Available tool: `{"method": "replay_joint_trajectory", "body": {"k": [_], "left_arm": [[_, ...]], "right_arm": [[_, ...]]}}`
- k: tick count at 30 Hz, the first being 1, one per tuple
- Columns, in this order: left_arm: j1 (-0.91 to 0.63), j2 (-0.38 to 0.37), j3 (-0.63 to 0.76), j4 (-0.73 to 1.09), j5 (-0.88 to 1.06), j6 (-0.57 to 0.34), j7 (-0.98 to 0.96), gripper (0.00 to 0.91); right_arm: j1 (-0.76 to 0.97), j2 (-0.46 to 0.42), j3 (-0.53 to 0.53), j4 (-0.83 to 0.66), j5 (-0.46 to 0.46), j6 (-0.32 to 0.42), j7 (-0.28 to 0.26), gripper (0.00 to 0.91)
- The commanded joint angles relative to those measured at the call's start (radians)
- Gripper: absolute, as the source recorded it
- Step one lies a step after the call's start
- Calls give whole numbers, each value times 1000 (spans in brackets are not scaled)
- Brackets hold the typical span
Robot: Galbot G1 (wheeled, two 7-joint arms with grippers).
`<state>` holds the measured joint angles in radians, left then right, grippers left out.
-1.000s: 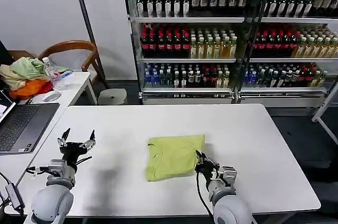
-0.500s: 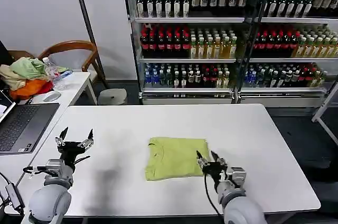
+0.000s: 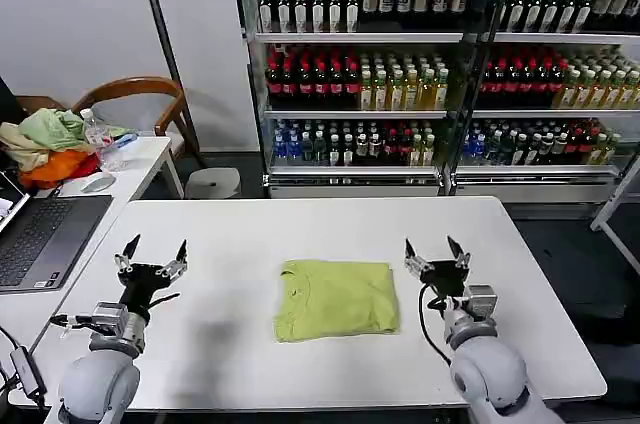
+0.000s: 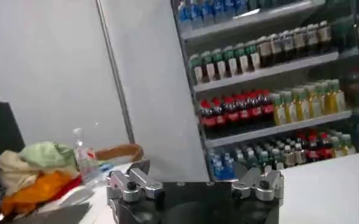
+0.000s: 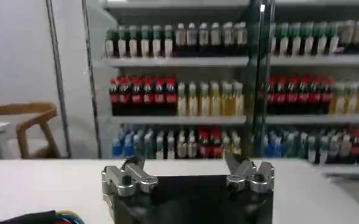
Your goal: Fold and organize the clothes.
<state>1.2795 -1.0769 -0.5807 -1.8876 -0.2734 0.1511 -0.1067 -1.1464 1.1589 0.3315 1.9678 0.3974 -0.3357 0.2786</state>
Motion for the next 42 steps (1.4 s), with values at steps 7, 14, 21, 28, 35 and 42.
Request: {"method": "replay_joint_trajectory", "body": {"k": [7, 14, 21, 28, 35, 42], "left_arm": [[-26, -1, 38, -8, -23, -35, 30, 907], [-29, 1, 45, -6, -21, -43, 36, 907], [-37, 10, 50, -2, -18, -54, 52, 907], [-32, 7, 49, 6, 33, -127, 100, 907], [-31, 8, 42, 6, 73, -136, 123, 907], [-34, 15, 25, 32, 49, -176, 156, 907]], "right_arm": [[104, -16, 80, -197, -293, 191, -132, 907], [81, -26, 103, -197, -286, 185, -146, 907], [79, -20, 106, -200, -283, 202, -178, 907], [77, -6, 88, -197, -342, 236, -188, 907], [77, 6, 87, -204, -372, 255, -181, 907], [78, 10, 99, -210, -405, 275, -179, 907]]}}
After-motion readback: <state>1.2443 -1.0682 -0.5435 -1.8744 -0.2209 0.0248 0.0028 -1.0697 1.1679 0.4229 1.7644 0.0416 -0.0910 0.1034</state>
